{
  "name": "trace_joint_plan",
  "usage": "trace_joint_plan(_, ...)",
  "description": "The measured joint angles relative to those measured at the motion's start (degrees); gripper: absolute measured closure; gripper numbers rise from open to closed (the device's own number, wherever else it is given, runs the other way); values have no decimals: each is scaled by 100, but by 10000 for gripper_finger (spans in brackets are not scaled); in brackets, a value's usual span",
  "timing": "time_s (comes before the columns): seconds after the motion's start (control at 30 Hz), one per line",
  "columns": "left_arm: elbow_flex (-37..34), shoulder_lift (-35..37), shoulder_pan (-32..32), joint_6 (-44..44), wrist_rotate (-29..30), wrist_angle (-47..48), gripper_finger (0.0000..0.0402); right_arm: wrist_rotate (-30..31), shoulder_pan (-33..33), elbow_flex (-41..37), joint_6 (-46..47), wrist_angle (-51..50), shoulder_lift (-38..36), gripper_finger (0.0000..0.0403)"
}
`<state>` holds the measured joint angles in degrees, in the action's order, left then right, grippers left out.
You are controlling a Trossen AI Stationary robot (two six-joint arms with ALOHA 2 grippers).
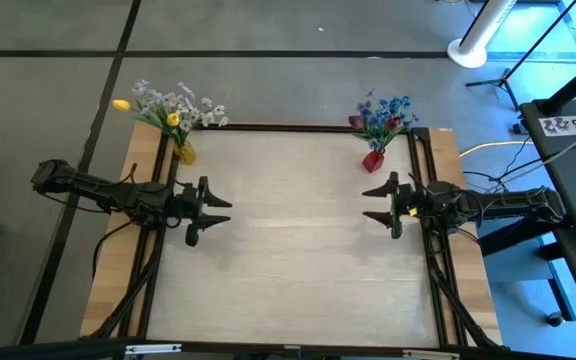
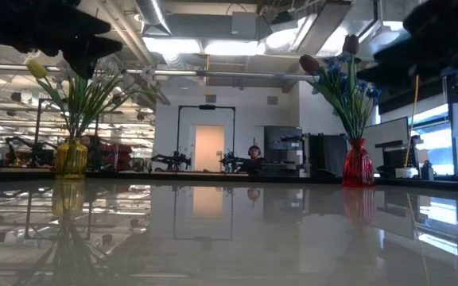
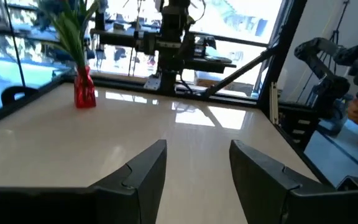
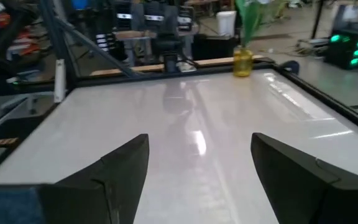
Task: Sort flowers into vase by color
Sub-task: Return to Home Position
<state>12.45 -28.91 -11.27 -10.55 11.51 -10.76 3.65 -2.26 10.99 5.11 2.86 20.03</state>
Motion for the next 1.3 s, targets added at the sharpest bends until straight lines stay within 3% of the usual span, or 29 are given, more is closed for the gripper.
trace_joint_plan(0.23,0,2,0,331,0,-22,230,-200,0,-552,-49,15,-907,123)
trace_joint_plan(0.47,0,2,0,357,0,-22,230,144,0,-1001,-129,41,-1564,123)
trace_joint_plan(0.87,0,12,0,310,-10,-17,230,194,4,-1037,-552,43,-1987,123)
trace_joint_plan(1.17,0,1305,0,655,-156,987,230,174,4,-1042,-490,-60,-1982,123)
trace_joint_plan(1.3,-81,1606,-2,846,-559,1109,230,174,4,-1046,-486,-73,-1980,123)
